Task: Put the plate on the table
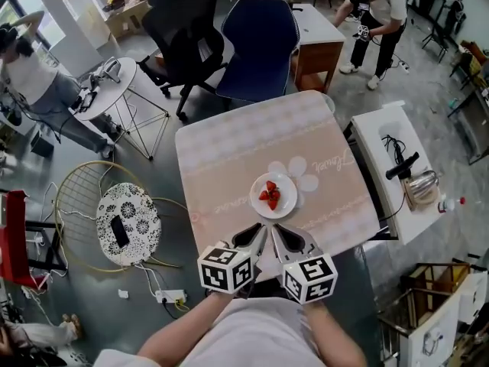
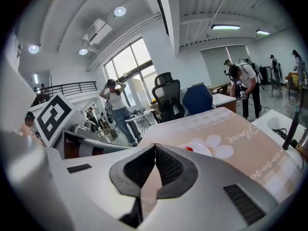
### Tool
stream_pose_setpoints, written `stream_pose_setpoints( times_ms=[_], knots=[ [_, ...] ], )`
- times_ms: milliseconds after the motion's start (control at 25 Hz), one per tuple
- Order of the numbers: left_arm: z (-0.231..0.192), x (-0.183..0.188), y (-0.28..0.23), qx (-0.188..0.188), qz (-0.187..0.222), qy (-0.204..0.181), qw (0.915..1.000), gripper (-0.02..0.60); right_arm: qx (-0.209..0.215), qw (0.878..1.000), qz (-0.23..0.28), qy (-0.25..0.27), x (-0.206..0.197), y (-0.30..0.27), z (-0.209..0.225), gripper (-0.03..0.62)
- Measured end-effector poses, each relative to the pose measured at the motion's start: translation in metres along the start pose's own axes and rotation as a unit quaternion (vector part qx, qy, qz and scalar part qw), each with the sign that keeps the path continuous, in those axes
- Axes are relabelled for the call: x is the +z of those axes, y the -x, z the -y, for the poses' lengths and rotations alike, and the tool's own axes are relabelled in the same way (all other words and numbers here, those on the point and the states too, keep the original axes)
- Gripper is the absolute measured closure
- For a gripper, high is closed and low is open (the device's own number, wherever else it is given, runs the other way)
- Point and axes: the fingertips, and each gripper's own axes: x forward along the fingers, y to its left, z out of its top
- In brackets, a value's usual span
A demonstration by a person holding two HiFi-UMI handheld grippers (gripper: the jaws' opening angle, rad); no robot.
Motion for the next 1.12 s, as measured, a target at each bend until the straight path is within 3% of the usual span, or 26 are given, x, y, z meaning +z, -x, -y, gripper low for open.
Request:
stream_pose_setpoints(
  times_ms=[200,560,1120],
  knots=[
    [0.012,0.004,0.023,-0.008,0.019,-0.031,0.9993,0.575,-0.005,1.000,0.012,0.010,0.003,0.014,-0.021,0.590],
    [0.031,0.006,0.063,-0.019,0.056,-0.098,0.9934,0.575,-0.018,0.998,0.032,0.040,0.004,0.038,-0.058,0.591],
    [0.038,-0.013,0.103,-0.018,0.073,-0.136,0.9879,0.577,-0.040,0.997,0.045,0.037,-0.010,0.060,-0.087,0.591]
  ],
)
